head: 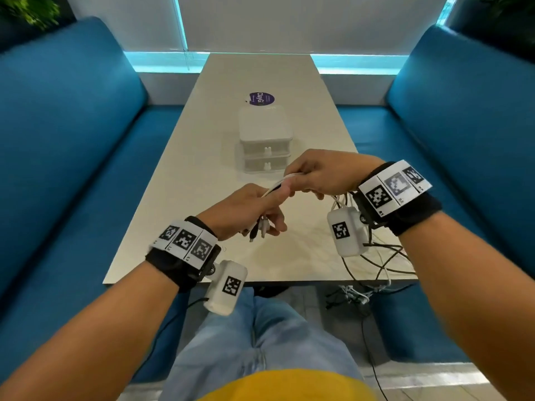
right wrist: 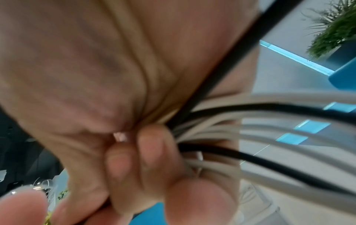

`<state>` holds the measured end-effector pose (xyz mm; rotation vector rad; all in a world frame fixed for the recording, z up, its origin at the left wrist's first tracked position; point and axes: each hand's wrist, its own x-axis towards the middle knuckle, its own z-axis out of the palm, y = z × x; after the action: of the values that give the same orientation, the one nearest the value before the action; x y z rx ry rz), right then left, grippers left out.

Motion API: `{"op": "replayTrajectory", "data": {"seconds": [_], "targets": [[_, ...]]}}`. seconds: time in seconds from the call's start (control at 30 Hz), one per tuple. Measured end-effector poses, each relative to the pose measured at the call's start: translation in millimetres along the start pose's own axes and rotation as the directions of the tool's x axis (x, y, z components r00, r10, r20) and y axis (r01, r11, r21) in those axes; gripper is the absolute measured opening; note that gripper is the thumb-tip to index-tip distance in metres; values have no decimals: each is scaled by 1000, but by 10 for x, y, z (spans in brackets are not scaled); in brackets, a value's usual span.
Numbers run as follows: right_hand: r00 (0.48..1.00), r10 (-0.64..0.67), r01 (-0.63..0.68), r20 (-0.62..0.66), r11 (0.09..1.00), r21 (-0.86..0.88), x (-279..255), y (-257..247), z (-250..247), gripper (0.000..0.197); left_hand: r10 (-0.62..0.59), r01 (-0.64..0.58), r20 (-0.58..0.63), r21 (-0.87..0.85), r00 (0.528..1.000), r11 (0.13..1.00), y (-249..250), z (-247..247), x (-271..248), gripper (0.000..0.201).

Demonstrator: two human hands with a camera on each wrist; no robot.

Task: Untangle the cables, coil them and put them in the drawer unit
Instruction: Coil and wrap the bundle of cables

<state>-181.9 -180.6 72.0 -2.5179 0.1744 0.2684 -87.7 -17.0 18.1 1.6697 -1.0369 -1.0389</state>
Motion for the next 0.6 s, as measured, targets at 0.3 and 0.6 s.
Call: {"op": "replayTrajectory", "data": {"seconds": [0.3,0.6], "targets": [[969,54,-31,-239,994,101,375,188,508,26,-225,131,-66,-643,972,754,-276,142,-85,36],[862,-132,212,-489,971,112,237,-95,1023,31,-425,9,-151,-936,893,353,-531,270,-45,27]]}}
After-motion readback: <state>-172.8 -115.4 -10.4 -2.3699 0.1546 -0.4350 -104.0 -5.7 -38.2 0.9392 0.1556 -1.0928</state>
